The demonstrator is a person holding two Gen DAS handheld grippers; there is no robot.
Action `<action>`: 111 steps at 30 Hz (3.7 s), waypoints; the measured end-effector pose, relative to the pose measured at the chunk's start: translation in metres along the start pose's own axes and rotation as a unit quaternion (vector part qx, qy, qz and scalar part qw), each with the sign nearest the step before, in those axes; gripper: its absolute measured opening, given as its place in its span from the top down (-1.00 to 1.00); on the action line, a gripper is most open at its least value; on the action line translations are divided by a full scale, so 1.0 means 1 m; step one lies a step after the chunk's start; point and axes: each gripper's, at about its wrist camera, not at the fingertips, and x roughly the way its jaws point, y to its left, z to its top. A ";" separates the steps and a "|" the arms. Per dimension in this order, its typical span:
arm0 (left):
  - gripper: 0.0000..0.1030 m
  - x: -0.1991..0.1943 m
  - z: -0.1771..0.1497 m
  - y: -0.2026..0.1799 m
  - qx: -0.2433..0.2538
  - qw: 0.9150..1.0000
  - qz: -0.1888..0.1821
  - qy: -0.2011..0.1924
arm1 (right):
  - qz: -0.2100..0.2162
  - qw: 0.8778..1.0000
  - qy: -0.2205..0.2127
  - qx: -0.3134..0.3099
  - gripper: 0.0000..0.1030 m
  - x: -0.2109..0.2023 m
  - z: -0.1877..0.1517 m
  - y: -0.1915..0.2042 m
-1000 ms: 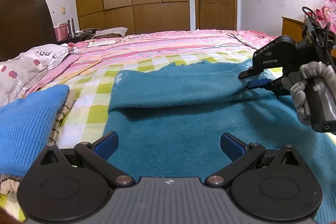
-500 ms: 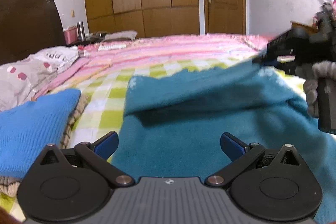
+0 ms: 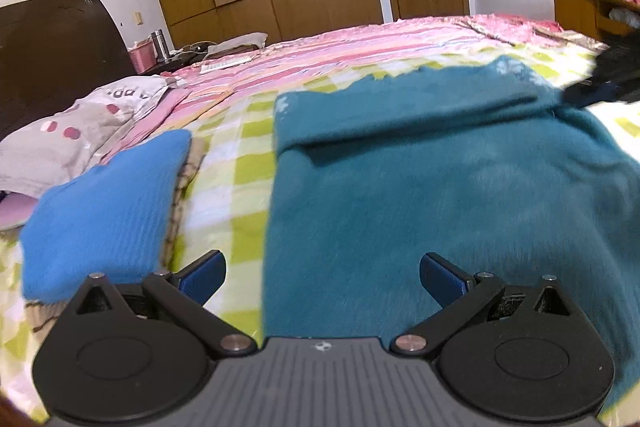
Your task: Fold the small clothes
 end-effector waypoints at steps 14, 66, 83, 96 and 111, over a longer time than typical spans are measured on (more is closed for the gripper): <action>-0.80 -0.028 -0.049 0.016 -0.035 0.995 -0.034 0.085 | -0.040 0.996 0.086 -0.001 0.43 -0.108 -0.111 -0.034; 0.23 -0.010 -0.052 0.027 -0.130 0.979 -0.102 0.116 | -0.022 0.992 0.123 0.013 0.20 -0.106 -0.133 -0.051; 0.71 -0.029 -0.001 0.067 -0.317 0.900 -0.296 0.038 | 0.233 0.935 -0.008 0.267 0.81 -0.142 -0.109 -0.090; 0.71 0.075 0.102 0.112 -0.378 0.886 -0.263 -0.057 | 0.228 0.912 -0.118 0.319 0.81 -0.045 0.031 -0.100; 0.69 0.194 0.118 0.108 -0.386 0.902 -0.193 0.012 | 0.126 0.918 -0.090 0.364 0.81 0.091 0.069 -0.135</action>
